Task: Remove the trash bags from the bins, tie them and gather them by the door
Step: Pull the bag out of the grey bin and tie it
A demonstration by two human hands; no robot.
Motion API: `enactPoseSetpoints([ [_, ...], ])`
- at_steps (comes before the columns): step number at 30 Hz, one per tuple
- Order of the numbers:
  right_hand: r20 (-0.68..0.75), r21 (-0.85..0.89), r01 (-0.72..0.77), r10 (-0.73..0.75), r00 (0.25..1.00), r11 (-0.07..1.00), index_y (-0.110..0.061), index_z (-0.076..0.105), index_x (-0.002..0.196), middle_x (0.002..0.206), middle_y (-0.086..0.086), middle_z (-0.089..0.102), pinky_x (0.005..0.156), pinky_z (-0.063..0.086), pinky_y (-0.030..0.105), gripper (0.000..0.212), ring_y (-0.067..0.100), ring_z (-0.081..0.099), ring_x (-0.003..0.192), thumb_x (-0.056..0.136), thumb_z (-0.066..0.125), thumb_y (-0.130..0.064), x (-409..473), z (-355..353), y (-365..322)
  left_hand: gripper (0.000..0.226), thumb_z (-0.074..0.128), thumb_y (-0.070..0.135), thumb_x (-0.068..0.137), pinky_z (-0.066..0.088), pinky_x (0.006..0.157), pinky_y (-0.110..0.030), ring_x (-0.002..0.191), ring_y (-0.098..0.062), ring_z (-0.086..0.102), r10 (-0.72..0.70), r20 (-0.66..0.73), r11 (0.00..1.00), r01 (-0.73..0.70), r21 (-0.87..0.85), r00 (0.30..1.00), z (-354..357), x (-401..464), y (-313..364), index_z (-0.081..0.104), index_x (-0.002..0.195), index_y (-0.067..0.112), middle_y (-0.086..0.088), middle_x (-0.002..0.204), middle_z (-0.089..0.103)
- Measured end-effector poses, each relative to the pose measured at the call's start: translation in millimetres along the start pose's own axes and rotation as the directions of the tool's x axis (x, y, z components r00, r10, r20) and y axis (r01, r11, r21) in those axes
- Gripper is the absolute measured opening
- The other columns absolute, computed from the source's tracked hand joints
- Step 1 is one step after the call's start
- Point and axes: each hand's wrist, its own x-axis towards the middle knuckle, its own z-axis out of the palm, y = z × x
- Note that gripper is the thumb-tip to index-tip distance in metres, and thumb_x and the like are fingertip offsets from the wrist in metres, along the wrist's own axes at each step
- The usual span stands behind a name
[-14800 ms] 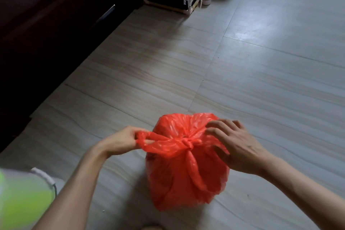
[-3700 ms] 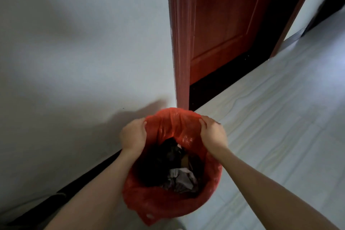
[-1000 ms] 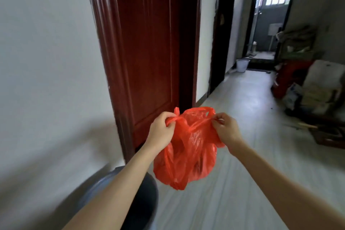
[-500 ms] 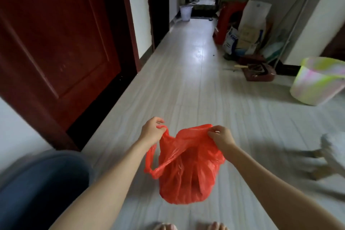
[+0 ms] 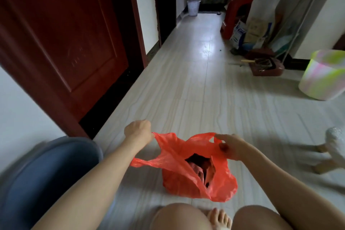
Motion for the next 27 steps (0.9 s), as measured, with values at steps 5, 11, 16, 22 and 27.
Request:
enactPoseSetpoints([
  [5, 0.033, -0.038, -0.102, 0.104, 0.994, 0.994, -0.001, 0.05, 0.074, 0.045, 0.009, 0.047, 0.039, 0.045, 0.021, 0.017, 0.018, 0.048, 0.031, 0.087, 0.057, -0.01, 0.7, -8.0, 16.6, 0.014, 0.067, 0.021, 0.08, 0.042, 0.062, -0.026, 0.07, -0.021, 0.058, 0.128, 0.059, 0.732, -0.055, -0.679, 0.99, -2.2, -8.4, 1.3, 0.06, 0.084, 0.009, -0.006, 0.074, 0.058],
  [11, -0.137, -0.481, 0.06, -0.143, 0.98, 0.874, -0.004, 0.055, 0.075, 0.059, 0.007, 0.049, 0.048, 0.035, 0.024, 0.016, 0.019, 0.047, 0.052, 0.085, 0.055, -0.016, -2.9, -3.5, 24.5, 0.038, 0.053, -0.009, 0.085, 0.054, 0.067, -0.023, 0.079, -0.017, 0.064, 0.369, 0.119, 0.199, 0.047, -0.979, 0.922, -8.8, -23.2, 12.7, 0.055, 0.115, 0.014, -0.002, 0.101, 0.059],
  [16, -0.07, -0.643, 0.339, -0.494, 0.867, 0.687, -0.013, 0.053, 0.066, 0.069, 0.009, 0.053, 0.061, 0.036, 0.027, 0.017, 0.019, 0.048, 0.074, 0.083, 0.05, -0.012, -24.0, 9.3, -21.4, 0.027, 0.048, -0.001, 0.09, 0.054, 0.052, -0.026, 0.053, -0.018, 0.066, 0.235, -0.148, 0.564, -0.259, -0.784, 0.961, -21.4, -12.6, 19.3, 0.053, 0.114, 0.01, -0.015, 0.112, 0.062],
  [22, -0.11, -0.47, 0.498, -0.609, 0.786, 0.729, -0.012, 0.049, 0.076, 0.053, 0.008, 0.064, 0.063, 0.054, 0.038, 0.011, 0.03, 0.066, 0.056, 0.085, 0.045, -0.017, -49.2, 12.4, -43.7, 0.036, 0.045, 0.042, 0.092, 0.047, 0.071, -0.039, 0.094, -0.037, 0.063, 0.142, -0.452, 0.97, -0.215, -0.114, 0.881, -25.2, -20.9, 11.8, 0.052, 0.105, 0.009, -0.015, 0.102, 0.067],
  [27, -0.114, -0.352, 0.528, -0.596, 0.795, 0.773, -0.003, 0.047, 0.096, 0.056, 0.013, 0.061, 0.053, 0.051, 0.035, 0.013, 0.029, 0.062, 0.049, 0.092, 0.043, -0.015, -56.6, 5.8, -42.4, 0.046, 0.041, 0.051, 0.092, 0.047, 0.074, -0.035, 0.09, -0.034, 0.063, -0.003, -0.319, 0.952, -0.095, -0.291, 0.948, -25.2, -14.1, 1.7, 0.065, 0.09, 0.011, -0.015, 0.089, 0.068],
])
